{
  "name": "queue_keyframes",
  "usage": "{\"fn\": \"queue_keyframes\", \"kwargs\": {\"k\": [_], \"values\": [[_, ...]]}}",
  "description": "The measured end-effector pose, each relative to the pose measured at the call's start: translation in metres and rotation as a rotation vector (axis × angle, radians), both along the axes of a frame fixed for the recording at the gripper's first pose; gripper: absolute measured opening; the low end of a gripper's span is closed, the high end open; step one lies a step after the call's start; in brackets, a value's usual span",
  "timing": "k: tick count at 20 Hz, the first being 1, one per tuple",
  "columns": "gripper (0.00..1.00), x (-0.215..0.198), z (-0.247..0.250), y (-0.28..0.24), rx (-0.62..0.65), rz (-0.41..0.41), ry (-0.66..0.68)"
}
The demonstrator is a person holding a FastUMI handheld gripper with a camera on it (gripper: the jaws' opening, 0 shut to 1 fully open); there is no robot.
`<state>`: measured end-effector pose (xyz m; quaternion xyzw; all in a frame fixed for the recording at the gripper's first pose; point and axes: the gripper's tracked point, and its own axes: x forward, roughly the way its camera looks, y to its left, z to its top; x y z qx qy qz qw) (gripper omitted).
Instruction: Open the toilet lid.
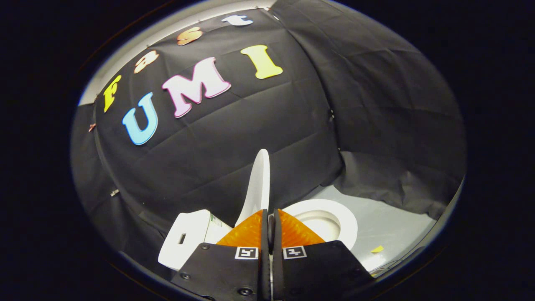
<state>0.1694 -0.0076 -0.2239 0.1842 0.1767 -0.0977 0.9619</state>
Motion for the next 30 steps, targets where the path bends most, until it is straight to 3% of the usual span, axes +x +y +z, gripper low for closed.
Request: {"fn": "queue_keyframes", "kwargs": {"k": [6,16,30], "values": [[0.08,0.005,0.027,0.058,-0.204,0.057,-0.024],[0.08,0.011,0.054,0.164,-0.413,0.163,-0.085],[0.08,0.011,0.050,0.273,-0.553,0.334,-0.134]]}}
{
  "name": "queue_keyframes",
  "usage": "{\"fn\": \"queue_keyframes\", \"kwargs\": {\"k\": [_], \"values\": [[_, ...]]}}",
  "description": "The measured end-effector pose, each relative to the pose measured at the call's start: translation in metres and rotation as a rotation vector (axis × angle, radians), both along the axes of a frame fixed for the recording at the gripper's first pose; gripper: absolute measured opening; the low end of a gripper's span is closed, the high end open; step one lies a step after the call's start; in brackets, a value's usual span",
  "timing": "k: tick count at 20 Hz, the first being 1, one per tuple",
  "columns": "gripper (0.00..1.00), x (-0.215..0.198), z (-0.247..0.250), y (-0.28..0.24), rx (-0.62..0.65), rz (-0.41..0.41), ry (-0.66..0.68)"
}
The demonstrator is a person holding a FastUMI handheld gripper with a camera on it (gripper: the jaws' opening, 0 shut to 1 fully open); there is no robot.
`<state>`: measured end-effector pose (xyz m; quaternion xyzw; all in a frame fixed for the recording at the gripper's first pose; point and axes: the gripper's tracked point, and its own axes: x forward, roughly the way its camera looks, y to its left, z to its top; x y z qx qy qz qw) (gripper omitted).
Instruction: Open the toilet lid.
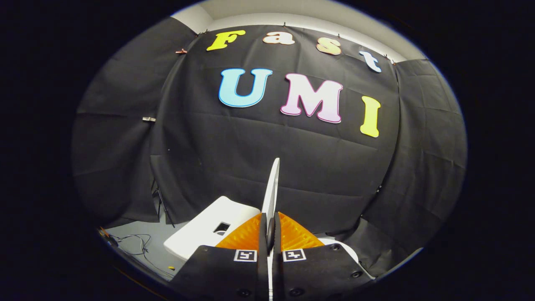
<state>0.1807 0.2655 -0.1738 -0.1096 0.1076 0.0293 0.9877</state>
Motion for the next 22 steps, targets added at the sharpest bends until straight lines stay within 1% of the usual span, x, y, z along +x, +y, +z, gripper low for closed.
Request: {"fn": "queue_keyframes", "kwargs": {"k": [8,10,15,17,19,22], "values": [[0.07,-0.001,-0.008,0.044,-0.022,0.082,-0.005],[0.07,0.000,-0.008,0.045,-0.031,0.083,-0.010],[0.08,-0.001,-0.008,0.048,-0.009,0.092,-0.003],[0.17,-0.001,-0.006,0.050,-0.004,0.110,-0.003],[0.32,-0.004,0.001,0.051,0.018,0.117,-0.015],[0.72,-0.006,0.017,0.052,0.044,0.136,-0.049]]}}
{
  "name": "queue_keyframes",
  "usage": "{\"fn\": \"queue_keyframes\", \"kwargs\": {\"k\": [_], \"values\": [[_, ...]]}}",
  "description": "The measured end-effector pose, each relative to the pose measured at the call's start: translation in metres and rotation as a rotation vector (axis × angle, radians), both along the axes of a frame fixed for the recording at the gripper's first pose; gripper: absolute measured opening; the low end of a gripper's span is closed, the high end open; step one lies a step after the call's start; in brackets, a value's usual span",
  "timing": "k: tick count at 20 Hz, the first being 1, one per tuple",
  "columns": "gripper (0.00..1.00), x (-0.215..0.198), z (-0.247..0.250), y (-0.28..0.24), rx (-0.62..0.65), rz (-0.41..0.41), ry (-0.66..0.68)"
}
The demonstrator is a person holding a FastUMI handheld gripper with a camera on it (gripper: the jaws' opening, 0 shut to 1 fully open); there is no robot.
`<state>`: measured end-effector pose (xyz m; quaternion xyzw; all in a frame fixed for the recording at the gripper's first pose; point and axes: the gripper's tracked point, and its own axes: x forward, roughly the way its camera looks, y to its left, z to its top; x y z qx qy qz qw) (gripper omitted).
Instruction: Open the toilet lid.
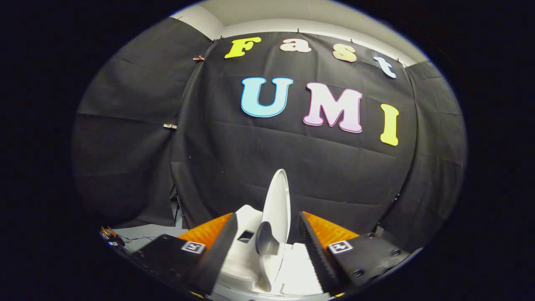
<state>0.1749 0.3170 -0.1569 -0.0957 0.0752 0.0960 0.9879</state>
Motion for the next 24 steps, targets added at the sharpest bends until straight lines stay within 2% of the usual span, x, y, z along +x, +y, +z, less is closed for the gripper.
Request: {"fn": "queue_keyframes", "kwargs": {"k": [2,12,24], "values": [[0.98,-0.007,0.010,0.000,0.011,0.013,-0.011],[0.97,-0.058,0.096,-0.048,0.133,0.062,-0.099],[0.98,-0.115,0.174,-0.205,0.190,-0.094,-0.184]]}}
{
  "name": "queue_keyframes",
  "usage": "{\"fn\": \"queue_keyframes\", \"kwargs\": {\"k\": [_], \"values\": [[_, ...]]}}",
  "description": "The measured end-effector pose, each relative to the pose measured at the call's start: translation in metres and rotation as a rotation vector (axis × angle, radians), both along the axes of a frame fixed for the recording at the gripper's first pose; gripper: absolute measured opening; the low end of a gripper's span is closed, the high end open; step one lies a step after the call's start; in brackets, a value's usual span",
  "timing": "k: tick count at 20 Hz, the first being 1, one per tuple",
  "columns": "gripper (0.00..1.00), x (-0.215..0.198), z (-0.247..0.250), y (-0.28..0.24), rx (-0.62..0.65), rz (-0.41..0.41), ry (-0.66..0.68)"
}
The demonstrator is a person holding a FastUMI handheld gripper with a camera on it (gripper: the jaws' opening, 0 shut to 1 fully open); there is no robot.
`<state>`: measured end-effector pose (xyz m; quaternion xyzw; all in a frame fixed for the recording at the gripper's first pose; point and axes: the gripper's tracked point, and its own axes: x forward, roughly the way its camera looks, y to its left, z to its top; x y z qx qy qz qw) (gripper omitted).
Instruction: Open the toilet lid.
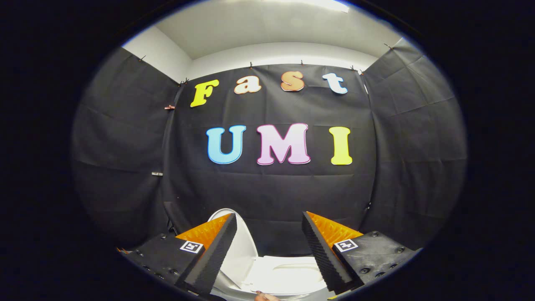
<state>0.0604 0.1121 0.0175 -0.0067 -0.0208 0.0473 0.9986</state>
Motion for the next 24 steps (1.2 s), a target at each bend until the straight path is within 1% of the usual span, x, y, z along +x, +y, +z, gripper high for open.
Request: {"fn": "queue_keyframes", "kwargs": {"k": [4,7,9,16,24], "values": [[0.98,-0.013,0.005,-0.039,-0.003,-0.040,0.001],[0.98,-0.017,0.007,-0.054,0.005,-0.059,-0.002],[0.98,-0.019,0.006,-0.060,0.009,-0.056,0.004],[0.98,-0.018,0.003,-0.056,-0.010,-0.023,0.022],[0.98,-0.019,0.004,-0.056,-0.001,-0.026,0.020]]}}
